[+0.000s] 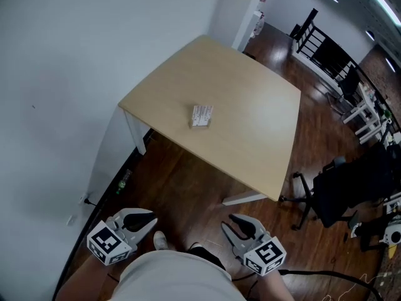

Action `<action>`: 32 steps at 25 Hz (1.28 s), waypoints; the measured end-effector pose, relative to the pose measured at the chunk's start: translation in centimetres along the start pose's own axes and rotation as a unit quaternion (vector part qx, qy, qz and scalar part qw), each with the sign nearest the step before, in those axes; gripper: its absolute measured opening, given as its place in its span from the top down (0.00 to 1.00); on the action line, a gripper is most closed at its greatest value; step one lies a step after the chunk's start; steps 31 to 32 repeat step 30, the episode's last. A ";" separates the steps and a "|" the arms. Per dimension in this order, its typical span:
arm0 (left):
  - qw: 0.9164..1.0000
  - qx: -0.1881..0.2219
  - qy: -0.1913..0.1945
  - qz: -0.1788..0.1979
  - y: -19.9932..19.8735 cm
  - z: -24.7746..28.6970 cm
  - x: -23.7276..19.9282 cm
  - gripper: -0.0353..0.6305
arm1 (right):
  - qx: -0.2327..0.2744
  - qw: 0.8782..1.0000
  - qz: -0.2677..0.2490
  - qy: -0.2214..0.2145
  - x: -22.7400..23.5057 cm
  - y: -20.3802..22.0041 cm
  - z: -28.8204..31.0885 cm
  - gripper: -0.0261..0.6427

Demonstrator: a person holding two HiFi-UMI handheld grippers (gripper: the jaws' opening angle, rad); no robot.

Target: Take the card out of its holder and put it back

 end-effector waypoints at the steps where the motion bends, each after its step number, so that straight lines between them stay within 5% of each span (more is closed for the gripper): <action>1: 1.000 0.002 -0.001 0.000 -0.2 0.1 0.4 0.89 | 0.001 1.000 -0.003 -0.002 -0.2 -0.1 -0.3 0.79; 12: 1.000 0.015 0.015 0.019 -4.2 4.0 5.7 0.89 | 0.008 1.000 -0.014 -0.009 0.6 1.2 -5.8 0.79; 32: 1.000 -0.005 0.023 0.020 -5.8 7.9 12.2 0.89 | 0.015 1.000 -0.003 -0.019 3.2 3.7 -11.1 0.80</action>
Point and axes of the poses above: the fingertips, and each gripper's own axes: z forward along the fingers, x to its right, y out of its underside, the point moved 5 cm from there along -z, backward along the fingers, and after that the axes turned 14 degrees about z, right-handed, at the moved point
